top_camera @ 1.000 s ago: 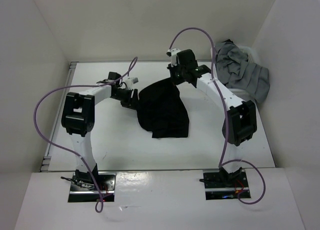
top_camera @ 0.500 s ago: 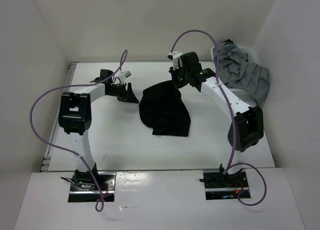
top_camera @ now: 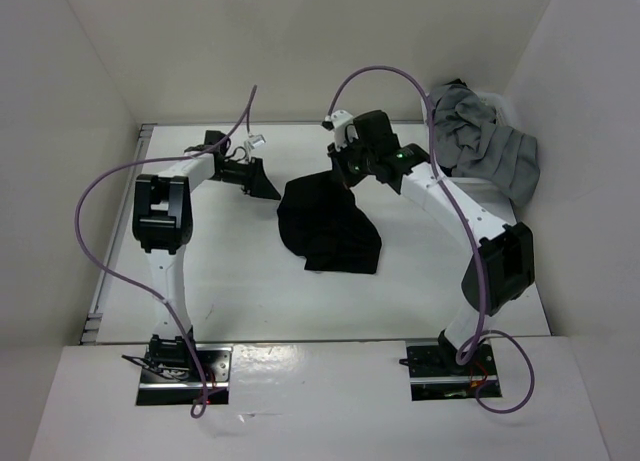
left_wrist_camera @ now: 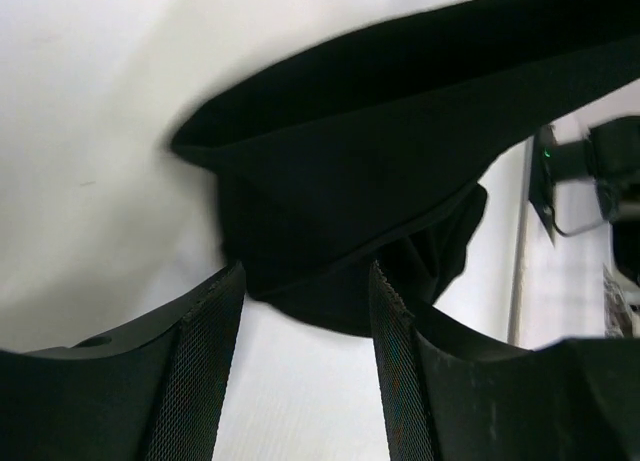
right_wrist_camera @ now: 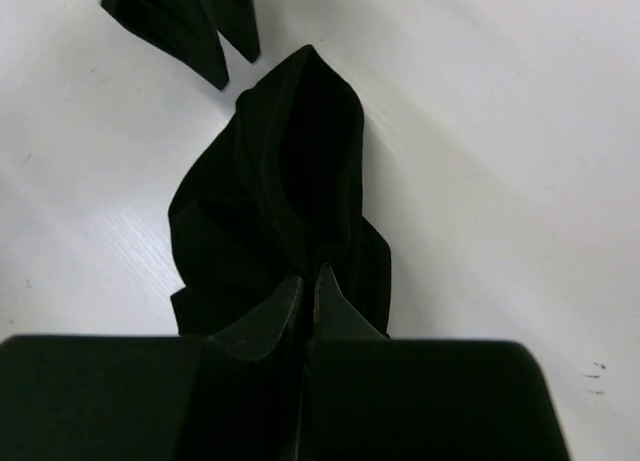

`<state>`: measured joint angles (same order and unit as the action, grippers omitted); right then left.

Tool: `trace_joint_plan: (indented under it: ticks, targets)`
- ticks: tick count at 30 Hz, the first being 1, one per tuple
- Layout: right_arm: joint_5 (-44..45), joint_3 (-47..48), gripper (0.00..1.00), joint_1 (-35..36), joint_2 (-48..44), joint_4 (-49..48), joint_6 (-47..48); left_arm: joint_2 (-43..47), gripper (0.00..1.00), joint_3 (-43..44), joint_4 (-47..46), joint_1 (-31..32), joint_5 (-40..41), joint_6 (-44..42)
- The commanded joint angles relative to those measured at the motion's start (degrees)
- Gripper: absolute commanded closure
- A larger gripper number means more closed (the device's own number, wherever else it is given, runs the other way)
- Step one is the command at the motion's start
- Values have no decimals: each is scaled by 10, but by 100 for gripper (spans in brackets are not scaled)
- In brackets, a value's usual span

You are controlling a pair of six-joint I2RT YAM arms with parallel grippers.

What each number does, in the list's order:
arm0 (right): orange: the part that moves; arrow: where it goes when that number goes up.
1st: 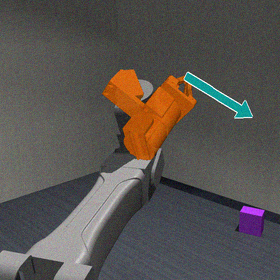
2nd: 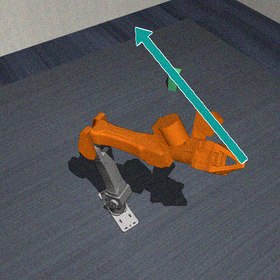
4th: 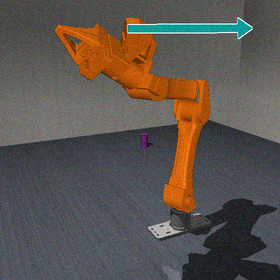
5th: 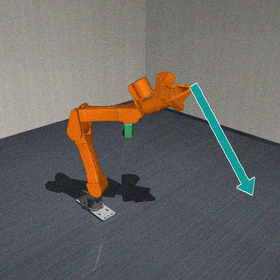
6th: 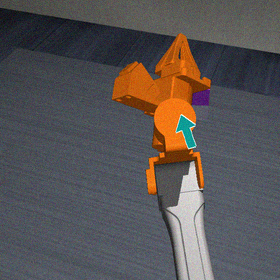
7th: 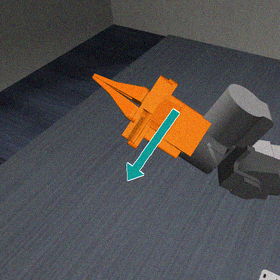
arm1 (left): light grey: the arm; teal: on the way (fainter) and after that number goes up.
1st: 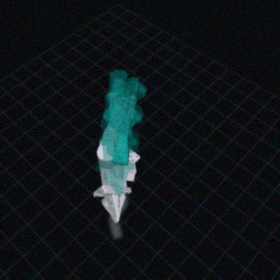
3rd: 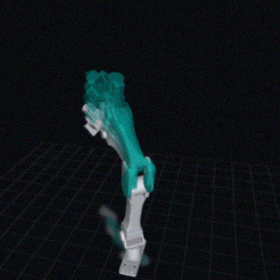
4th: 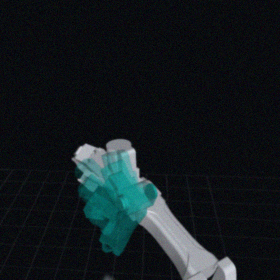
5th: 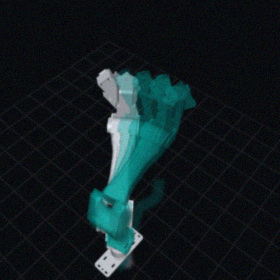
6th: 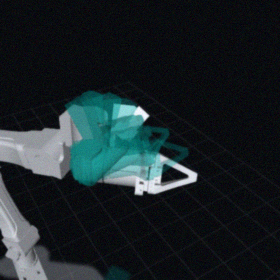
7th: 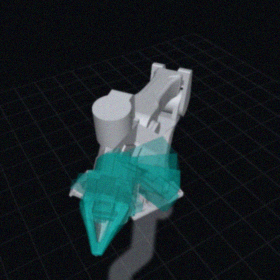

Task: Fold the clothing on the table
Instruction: Flatten the skirt out

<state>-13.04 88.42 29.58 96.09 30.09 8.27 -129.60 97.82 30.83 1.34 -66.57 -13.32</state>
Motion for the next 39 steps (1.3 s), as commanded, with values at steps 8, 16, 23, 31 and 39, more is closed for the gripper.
trace_joint_plan:
  ticks: [8,16,23,31,39]
  targets:
    - [-76,7,100,23,-34,16,34,-27,37,31,95,19,-83,-164]
    - [-152,-11,100,28,-57,42,76,-27,30,31,85,9,-60,-182]
    - [-219,1,100,60,-68,112,147,-27,27,13,79,-3,-31,-177]
    - [-265,53,100,166,-41,209,220,-11,27,-8,85,-20,-42,-184]
    - [-222,48,100,190,-38,211,225,-58,27,55,276,-15,-90,-342]
